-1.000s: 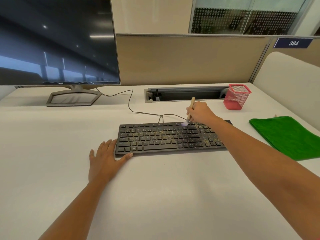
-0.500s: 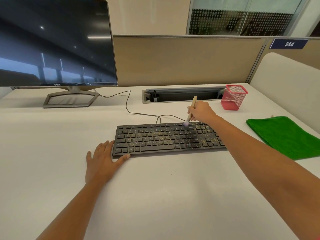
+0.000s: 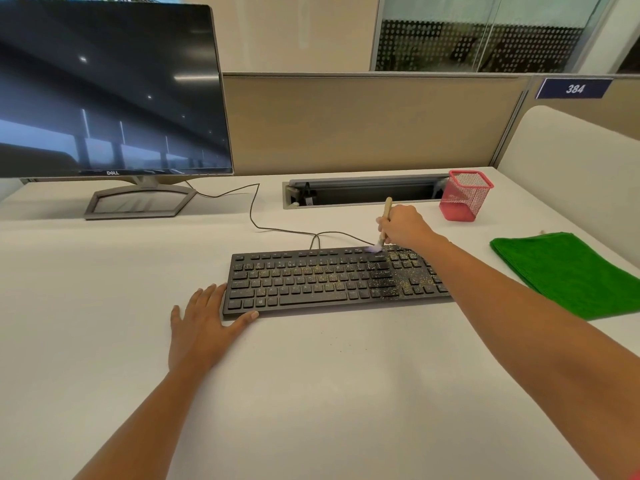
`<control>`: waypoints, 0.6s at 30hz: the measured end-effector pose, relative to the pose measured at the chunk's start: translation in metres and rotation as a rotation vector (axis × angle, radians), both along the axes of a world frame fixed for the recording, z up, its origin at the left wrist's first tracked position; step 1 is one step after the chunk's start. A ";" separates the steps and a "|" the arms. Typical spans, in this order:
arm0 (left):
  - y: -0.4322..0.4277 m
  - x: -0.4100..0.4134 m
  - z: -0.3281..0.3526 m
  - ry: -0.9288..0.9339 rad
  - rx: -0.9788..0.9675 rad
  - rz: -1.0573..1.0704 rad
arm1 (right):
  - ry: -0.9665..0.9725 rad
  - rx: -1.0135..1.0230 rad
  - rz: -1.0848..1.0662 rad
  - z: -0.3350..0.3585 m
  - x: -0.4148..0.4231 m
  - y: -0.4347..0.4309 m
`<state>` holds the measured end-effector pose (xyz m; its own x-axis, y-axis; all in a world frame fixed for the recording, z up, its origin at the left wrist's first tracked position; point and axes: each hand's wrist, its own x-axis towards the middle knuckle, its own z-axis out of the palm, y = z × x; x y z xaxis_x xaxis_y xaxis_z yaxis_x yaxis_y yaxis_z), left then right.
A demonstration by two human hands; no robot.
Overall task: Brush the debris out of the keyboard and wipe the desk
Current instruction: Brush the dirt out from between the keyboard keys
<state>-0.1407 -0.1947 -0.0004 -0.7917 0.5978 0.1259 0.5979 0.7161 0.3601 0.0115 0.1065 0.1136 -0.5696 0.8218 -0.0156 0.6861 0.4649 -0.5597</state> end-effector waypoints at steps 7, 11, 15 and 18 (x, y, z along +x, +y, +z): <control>-0.001 -0.004 -0.005 0.015 0.001 -0.001 | 0.037 0.069 0.018 0.004 -0.007 -0.001; -0.001 -0.001 -0.002 0.009 0.006 -0.001 | 0.033 0.004 0.046 -0.002 -0.005 -0.003; -0.001 -0.001 -0.001 0.011 0.012 -0.002 | -0.069 0.038 0.050 0.002 -0.002 -0.003; 0.000 0.000 0.000 0.011 0.005 0.002 | -0.014 0.062 0.023 0.005 -0.002 0.001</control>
<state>-0.1409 -0.1947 -0.0004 -0.7915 0.5954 0.1378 0.6004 0.7156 0.3570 0.0094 0.1077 0.1191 -0.5885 0.8081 0.0264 0.6825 0.5139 -0.5197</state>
